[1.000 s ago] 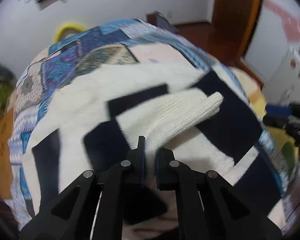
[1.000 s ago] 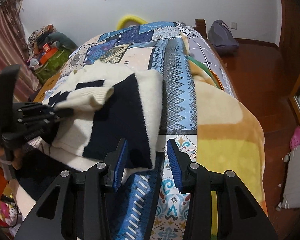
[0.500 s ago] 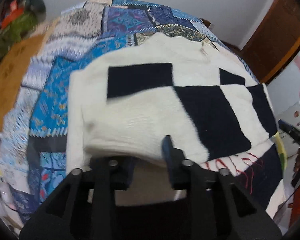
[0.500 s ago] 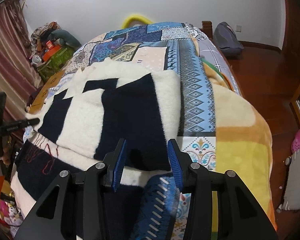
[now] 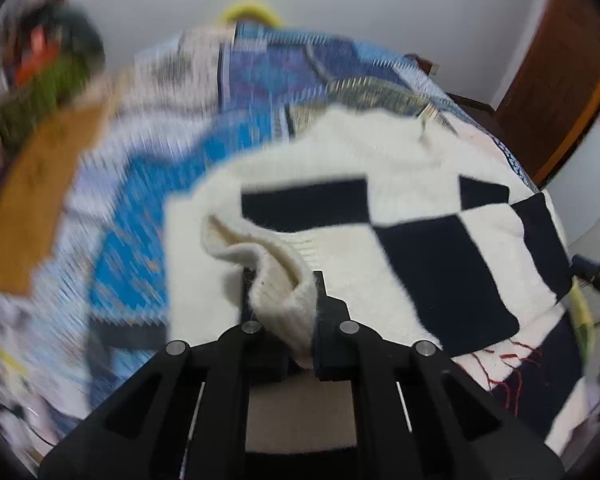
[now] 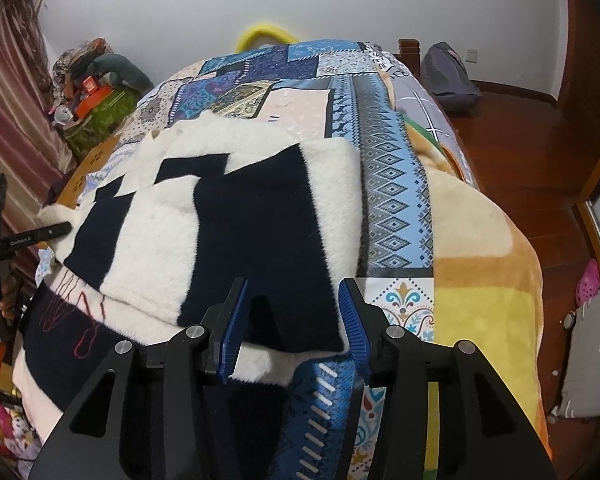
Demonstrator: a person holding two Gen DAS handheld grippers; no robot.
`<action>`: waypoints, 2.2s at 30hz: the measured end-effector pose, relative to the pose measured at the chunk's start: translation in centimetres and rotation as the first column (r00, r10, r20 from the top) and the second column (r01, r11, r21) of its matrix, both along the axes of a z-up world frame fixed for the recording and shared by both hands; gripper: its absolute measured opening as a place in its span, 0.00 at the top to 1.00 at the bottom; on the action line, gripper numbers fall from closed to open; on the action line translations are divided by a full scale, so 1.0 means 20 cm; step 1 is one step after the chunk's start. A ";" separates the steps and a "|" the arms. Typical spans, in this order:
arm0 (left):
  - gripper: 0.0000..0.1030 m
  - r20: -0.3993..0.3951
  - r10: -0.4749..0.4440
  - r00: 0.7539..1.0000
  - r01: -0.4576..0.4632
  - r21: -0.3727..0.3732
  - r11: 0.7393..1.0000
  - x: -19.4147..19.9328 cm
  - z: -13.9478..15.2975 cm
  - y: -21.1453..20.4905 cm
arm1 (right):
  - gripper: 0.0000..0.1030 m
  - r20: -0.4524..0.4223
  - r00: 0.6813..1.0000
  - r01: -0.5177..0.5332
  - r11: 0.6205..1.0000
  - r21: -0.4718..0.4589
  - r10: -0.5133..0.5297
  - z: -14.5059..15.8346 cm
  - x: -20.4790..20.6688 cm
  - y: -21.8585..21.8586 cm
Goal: Fold small clothes
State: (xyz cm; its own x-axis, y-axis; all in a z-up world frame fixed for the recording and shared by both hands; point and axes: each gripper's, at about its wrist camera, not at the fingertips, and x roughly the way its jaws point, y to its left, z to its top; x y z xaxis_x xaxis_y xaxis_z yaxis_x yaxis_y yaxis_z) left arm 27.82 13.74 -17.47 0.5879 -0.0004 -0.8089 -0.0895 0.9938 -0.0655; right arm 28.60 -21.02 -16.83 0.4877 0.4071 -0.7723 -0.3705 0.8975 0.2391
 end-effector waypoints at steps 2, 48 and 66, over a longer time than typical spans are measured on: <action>0.93 0.074 -0.013 0.997 0.009 0.051 0.999 -0.03 0.10 -0.02 | 0.59 0.005 1.000 0.001 1.000 0.005 -0.001 0.01 0.00 0.00; 0.45 -0.173 0.122 0.977 -0.141 -0.102 0.985 -0.74 -0.17 0.29 | 0.41 -0.069 0.988 -0.142 0.988 -0.067 0.137 -0.07 -0.38 0.07; 0.89 -0.166 -0.032 0.986 0.008 -0.143 0.990 -0.87 -0.11 0.09 | 0.87 -0.093 0.968 -0.228 0.971 0.067 0.233 -0.06 -0.51 0.07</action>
State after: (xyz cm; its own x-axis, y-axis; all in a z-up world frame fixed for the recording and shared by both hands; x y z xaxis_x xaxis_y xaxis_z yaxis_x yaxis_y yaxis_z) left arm 10.43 15.55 -19.74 0.4427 -0.1323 -0.8868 -0.0910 0.9773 -0.1912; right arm 18.37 -19.56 -17.99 0.2975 0.5432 -0.7852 -0.5377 0.7749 0.3323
